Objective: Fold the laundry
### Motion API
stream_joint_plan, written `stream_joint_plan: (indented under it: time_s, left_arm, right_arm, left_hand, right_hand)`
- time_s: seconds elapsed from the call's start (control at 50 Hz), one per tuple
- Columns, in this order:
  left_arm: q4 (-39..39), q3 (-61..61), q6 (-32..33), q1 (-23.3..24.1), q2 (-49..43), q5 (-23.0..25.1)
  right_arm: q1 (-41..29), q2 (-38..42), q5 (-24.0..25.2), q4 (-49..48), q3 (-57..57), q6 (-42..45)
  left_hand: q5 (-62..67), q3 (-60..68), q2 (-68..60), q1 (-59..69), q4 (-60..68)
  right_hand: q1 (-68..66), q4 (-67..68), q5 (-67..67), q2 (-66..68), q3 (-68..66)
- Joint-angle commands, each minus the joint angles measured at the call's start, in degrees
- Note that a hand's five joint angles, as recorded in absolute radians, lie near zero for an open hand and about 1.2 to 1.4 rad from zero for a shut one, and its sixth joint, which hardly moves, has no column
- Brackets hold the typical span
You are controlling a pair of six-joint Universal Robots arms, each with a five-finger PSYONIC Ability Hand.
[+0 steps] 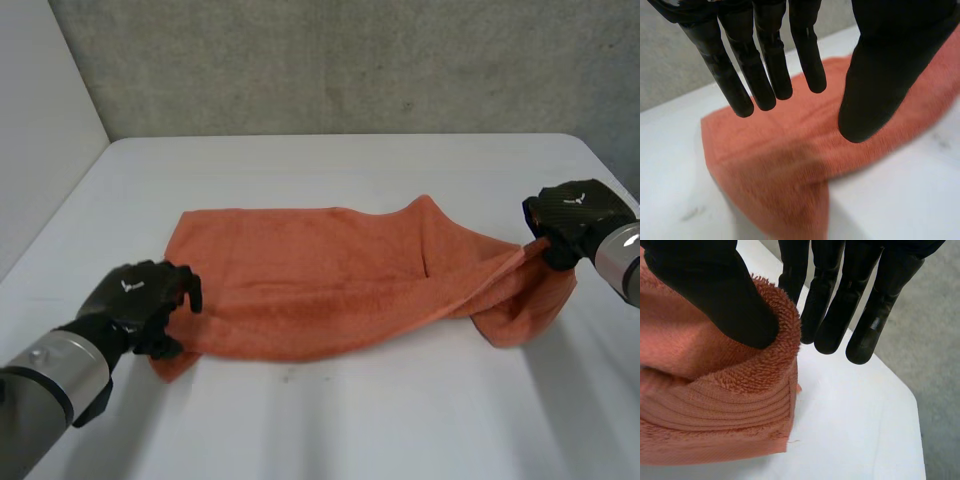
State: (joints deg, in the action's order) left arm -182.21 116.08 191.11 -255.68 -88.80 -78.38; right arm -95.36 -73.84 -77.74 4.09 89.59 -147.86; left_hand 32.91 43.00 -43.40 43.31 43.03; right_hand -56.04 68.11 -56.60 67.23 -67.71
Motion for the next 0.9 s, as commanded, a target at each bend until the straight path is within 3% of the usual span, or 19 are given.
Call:
stream_joint_plan:
  time_s: [0.02,0.18,0.24,0.28,0.5,0.6,0.9]
  left_arm:
    - [0.81,1.70,3.48,0.97,-2.08,-0.11]
    - [3.18,2.84,5.24,2.91,-4.10,-0.11]
    - [3.09,2.84,5.24,2.82,-5.16,-0.11]
    - [2.83,2.05,5.24,2.12,-7.17,-0.46]
    - [1.33,-5.16,5.33,-0.70,-17.02,-0.81]
    - [-2.00,-10.42,5.33,-1.31,-21.85,-2.21]
    - [-9.73,-14.03,5.50,-1.40,-23.87,-3.89]
  right_arm:
    - [-0.09,7.99,-2.67,-3.47,-1.17,-0.58]
    - [-0.17,9.42,-2.68,-4.79,-1.26,-0.58]
    - [-0.17,9.42,-2.59,-5.23,-1.00,-0.58]
    - [-0.26,9.42,-2.50,-5.23,-0.82,-0.58]
    - [-0.17,9.42,-2.15,-5.41,0.67,-0.41]
    - [-0.26,9.42,-2.15,-5.67,1.11,-0.23]
    - [-0.53,9.42,-0.92,-5.76,2.69,0.47]
  left_hand:
    - [21.31,21.21,-20.81,20.90,21.18]
    - [27.87,27.77,-27.37,27.46,27.74]
    - [20.97,20.87,-20.48,20.56,20.85]
    - [8.76,8.66,-8.26,8.35,8.63]
    - [5.66,5.56,-5.17,5.25,5.54]
    - [5.66,5.56,-5.17,5.25,5.54]
    - [6.33,6.23,-5.84,5.92,6.21]
  right_hand:
    - [-23.96,11.89,-13.40,12.77,-12.29]
    - [-23.96,11.89,-13.40,12.77,-12.29]
    - [-23.96,11.89,-13.40,12.77,-12.29]
    - [-23.96,11.89,-13.40,12.77,-12.29]
    - [-23.96,11.89,-13.40,12.77,-12.29]
    - [-23.96,11.89,-13.40,12.77,-12.29]
    - [-23.96,11.89,-13.40,12.77,-12.29]
